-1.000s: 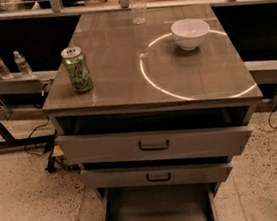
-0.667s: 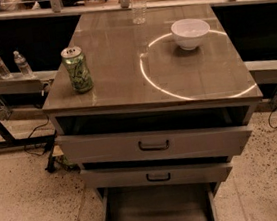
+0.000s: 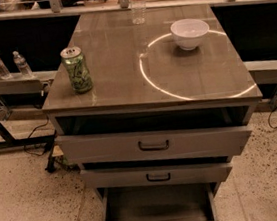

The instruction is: Close bottom drawer

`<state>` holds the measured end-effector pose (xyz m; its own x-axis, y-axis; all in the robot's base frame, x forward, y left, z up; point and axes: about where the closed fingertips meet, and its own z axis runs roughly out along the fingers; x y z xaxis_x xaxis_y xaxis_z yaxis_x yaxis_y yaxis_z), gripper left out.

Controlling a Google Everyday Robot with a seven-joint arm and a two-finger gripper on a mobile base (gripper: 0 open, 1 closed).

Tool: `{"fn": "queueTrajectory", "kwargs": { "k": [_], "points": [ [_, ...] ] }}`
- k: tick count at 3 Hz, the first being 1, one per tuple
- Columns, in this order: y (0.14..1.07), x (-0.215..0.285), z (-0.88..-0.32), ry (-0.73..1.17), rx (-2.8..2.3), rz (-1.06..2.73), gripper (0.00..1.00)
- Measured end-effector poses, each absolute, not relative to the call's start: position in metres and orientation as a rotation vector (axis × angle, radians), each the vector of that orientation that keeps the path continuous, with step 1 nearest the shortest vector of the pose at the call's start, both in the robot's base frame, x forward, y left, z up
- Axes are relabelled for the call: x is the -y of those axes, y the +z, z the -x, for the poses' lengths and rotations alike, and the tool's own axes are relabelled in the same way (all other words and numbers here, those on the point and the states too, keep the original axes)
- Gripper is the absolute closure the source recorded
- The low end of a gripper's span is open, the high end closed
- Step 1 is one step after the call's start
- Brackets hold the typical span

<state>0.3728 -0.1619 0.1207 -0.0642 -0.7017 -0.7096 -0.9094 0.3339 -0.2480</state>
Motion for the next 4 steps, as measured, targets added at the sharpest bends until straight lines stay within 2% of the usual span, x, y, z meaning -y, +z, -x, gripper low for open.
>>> {"fn": "queueTrajectory", "kwargs": {
  "k": [2,4],
  "points": [
    [0.132,0.119,-0.415,0.342,-1.683,1.438,1.00],
    [0.129,0.126,-0.448,0.172,-1.672,1.473,1.00]
  ]
}}
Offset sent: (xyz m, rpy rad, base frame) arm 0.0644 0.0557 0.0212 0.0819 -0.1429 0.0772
